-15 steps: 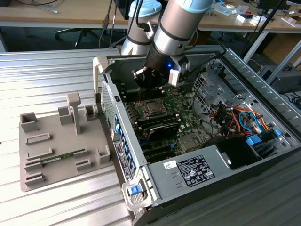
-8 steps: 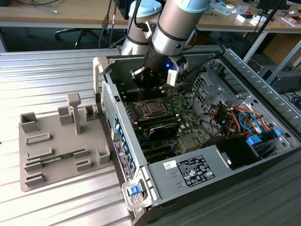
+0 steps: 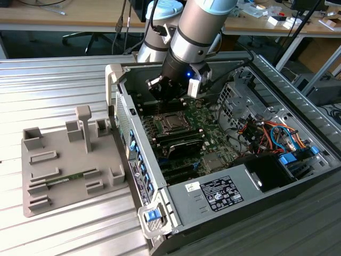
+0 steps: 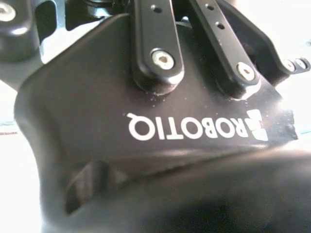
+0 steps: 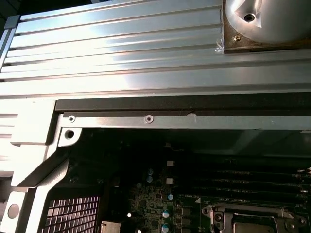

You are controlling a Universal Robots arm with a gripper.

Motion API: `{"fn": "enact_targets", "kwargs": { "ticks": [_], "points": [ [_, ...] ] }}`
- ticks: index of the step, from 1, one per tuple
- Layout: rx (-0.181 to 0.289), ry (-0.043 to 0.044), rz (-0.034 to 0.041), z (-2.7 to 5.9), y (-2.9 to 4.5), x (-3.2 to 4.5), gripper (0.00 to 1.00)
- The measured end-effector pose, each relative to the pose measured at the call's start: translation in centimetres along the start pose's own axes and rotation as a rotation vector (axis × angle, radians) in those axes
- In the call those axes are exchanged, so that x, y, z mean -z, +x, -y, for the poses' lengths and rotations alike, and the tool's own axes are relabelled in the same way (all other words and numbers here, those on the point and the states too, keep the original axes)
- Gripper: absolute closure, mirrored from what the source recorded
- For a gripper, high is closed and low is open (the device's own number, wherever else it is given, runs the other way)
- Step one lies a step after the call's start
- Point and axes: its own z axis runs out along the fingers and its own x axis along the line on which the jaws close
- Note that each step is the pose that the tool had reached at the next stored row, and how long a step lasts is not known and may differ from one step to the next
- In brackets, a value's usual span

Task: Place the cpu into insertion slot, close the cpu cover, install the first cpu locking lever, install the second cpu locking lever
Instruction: 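Install the first cpu locking lever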

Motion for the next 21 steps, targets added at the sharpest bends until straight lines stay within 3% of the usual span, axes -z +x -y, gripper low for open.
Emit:
{"fn": "enact_targets", "kwargs": {
  "ticks": [21],
  "points": [
    [0.001,-0.0079,0.0004,-0.02,0.75,-0.06,0.89]
  ]
}}
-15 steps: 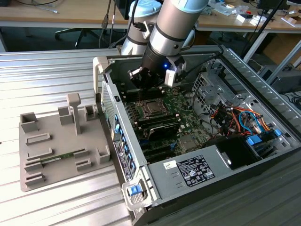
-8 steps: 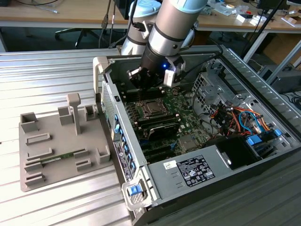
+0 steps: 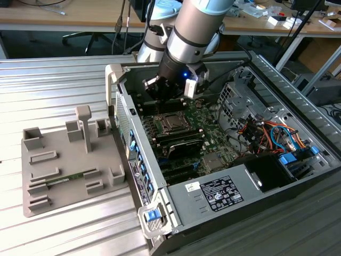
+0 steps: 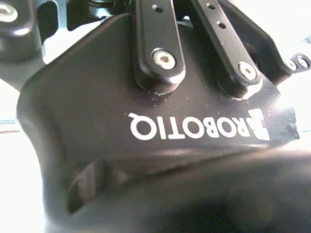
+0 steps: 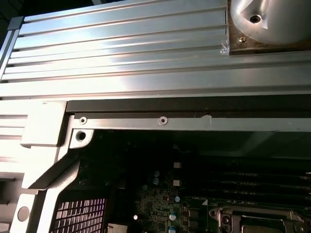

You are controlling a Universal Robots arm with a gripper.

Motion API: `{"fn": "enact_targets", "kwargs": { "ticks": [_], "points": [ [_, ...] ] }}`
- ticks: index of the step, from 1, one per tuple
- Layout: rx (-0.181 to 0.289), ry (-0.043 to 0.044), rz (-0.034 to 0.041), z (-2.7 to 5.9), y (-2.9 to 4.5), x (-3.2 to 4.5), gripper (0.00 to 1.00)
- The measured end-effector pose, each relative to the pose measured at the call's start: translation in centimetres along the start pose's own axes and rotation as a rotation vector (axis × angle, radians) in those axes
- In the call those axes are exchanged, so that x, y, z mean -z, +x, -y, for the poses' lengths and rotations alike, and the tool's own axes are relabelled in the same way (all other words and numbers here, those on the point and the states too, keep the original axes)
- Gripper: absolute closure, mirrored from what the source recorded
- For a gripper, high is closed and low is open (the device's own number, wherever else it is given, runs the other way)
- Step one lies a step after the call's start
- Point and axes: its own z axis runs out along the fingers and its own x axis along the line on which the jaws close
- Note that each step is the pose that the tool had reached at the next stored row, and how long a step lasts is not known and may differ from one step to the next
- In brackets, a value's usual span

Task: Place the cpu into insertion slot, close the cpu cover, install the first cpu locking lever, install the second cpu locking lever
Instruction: 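Install the first cpu locking lever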

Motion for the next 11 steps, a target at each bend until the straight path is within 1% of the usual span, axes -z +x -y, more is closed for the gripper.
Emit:
{"fn": "enact_targets", "kwargs": {
  "ticks": [11],
  "points": [
    [0.000,-0.0029,0.0002,-0.01,0.22,-0.02,0.89]
  ]
}}
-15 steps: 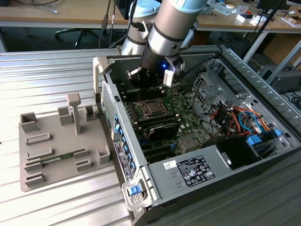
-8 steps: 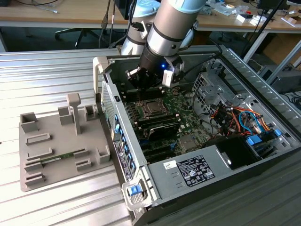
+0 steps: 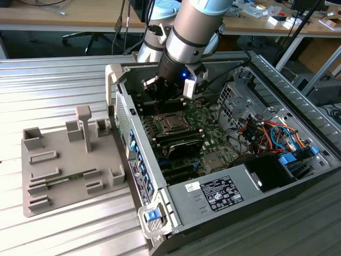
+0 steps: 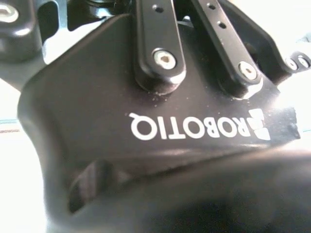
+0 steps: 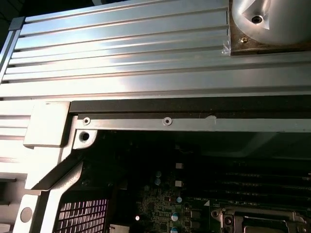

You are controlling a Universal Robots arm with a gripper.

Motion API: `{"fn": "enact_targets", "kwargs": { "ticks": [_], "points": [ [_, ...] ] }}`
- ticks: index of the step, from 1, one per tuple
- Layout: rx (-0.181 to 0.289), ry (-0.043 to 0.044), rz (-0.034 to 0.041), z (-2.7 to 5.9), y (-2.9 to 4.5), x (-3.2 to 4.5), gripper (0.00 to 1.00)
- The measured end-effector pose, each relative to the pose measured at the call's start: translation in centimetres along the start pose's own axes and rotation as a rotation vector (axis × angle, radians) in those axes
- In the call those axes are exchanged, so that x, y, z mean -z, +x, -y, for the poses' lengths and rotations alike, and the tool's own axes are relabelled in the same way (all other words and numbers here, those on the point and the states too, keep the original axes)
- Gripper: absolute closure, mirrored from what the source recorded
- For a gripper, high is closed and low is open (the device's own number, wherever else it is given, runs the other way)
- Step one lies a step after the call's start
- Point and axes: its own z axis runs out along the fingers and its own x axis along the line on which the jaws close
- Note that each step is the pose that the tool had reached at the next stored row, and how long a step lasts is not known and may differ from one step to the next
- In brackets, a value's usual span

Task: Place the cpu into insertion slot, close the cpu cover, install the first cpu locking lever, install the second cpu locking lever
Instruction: 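Install the first cpu locking lever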

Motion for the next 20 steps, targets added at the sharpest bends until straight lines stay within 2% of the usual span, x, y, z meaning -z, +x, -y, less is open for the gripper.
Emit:
{"fn": "enact_targets", "kwargs": {
  "ticks": [18,20],
  "points": [
    [0.001,-0.0068,0.0001,-0.01,0.34,-0.03,0.89],
    [0.001,-0.0141,0.0002,-0.01,0.53,-0.04,0.89]
  ]
}}
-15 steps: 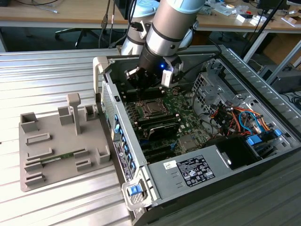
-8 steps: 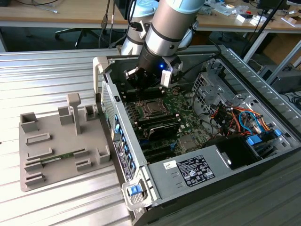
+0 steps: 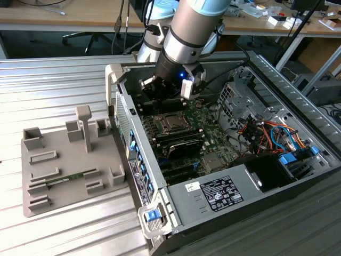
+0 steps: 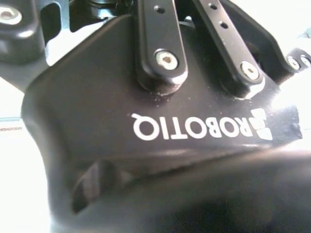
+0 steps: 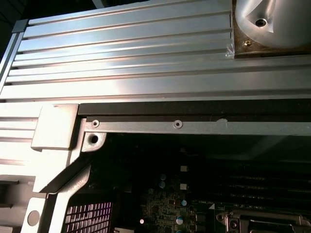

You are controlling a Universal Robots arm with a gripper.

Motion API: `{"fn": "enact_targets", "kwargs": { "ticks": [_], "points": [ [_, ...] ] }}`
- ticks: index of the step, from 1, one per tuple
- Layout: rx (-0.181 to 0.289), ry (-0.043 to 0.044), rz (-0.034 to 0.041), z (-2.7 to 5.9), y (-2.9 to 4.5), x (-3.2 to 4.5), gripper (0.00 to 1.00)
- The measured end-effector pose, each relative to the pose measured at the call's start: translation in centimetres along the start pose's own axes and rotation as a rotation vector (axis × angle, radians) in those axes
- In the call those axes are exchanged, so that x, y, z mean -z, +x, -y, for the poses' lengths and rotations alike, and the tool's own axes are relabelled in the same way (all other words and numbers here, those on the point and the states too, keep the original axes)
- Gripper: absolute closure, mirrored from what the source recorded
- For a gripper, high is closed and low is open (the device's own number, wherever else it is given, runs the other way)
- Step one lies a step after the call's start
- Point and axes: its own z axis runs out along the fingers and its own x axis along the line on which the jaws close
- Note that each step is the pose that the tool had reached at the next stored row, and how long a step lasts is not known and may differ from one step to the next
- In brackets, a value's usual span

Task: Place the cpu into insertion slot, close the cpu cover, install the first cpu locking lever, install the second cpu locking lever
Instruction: 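Install the first cpu locking lever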

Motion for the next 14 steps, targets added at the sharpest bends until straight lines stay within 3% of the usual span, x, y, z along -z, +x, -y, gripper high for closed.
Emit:
{"fn": "enact_targets", "kwargs": {
  "ticks": [14],
  "points": [
    [0.000,-0.0023,0.0002,-0.03,0.02,0.17,0.89]
  ]
}}
